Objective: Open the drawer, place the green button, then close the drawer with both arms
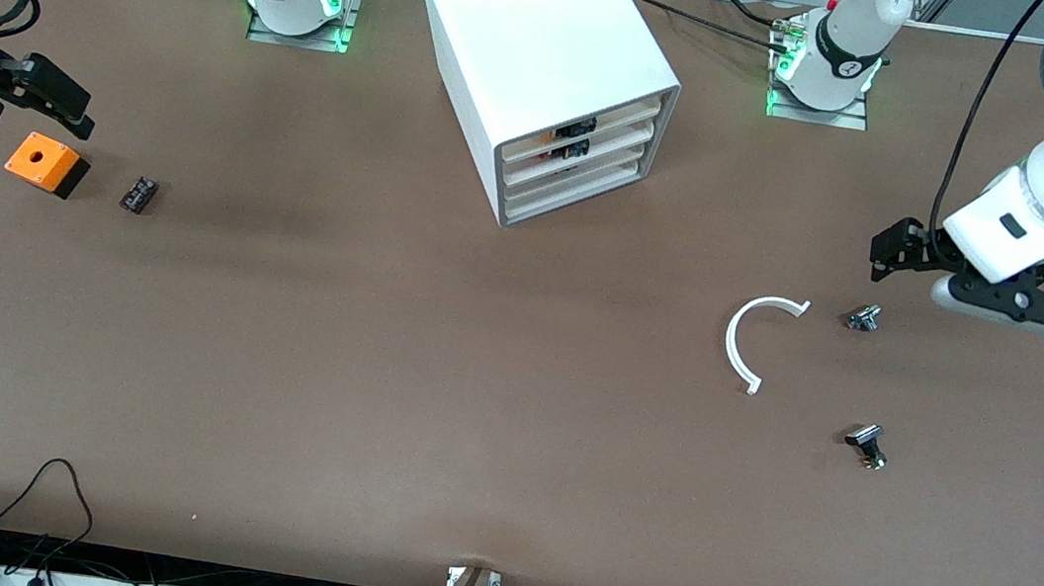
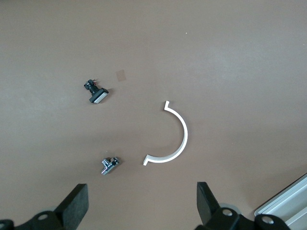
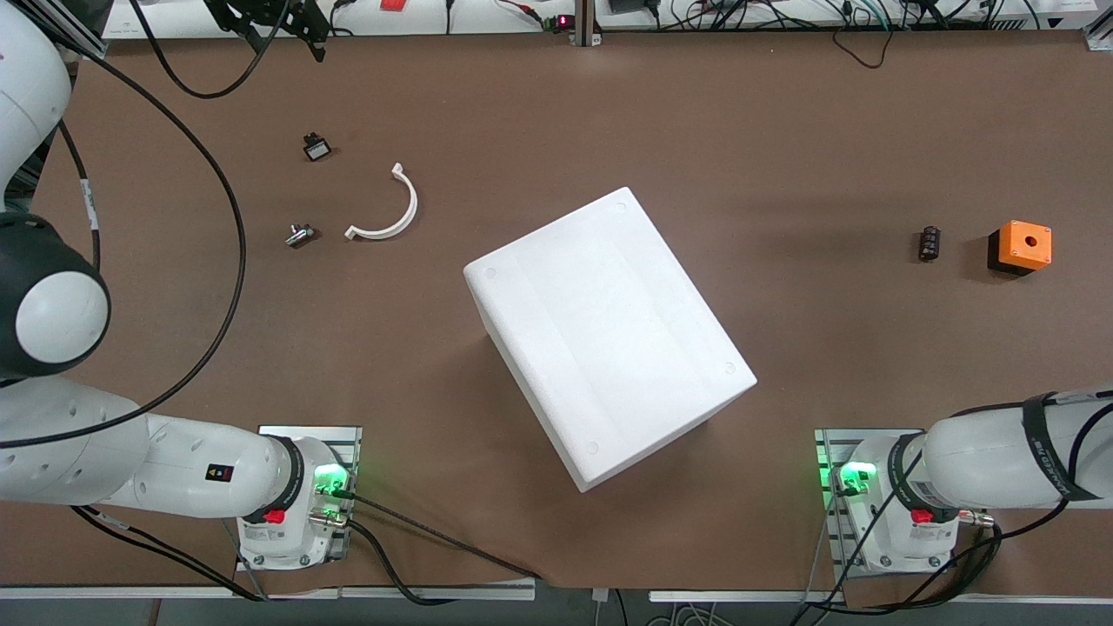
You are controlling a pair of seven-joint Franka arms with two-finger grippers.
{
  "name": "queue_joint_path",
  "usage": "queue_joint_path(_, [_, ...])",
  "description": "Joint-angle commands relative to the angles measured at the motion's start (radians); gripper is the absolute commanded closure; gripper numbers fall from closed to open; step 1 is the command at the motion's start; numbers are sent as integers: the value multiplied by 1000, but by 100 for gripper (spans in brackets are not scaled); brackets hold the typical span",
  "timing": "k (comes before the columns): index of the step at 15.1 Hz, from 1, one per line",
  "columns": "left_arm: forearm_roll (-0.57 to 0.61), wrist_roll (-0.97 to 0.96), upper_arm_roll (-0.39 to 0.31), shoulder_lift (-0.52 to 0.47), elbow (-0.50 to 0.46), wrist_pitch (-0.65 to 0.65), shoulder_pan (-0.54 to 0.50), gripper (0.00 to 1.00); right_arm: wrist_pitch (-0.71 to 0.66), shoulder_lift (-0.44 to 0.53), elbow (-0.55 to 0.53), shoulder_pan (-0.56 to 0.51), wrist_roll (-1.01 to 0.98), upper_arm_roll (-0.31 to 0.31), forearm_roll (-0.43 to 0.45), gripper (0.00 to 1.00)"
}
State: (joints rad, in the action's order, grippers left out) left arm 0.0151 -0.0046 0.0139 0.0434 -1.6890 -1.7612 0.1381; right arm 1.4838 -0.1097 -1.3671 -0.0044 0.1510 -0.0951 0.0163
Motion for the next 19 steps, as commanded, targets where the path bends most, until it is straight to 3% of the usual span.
queue_joint_path(1, [2, 17, -23, -54, -54, -24, 32, 1, -7, 5, 8, -14, 7, -11, -15, 0])
queue_joint_path(4, [5, 20, -28, -50, -32, 51, 22, 0, -5, 5, 8, -14, -1, -11, -18, 0])
queue_joint_path(19, [11, 14, -17, -43, -21, 57, 20, 1, -2, 4, 8, -14, 10, -12, -18, 0])
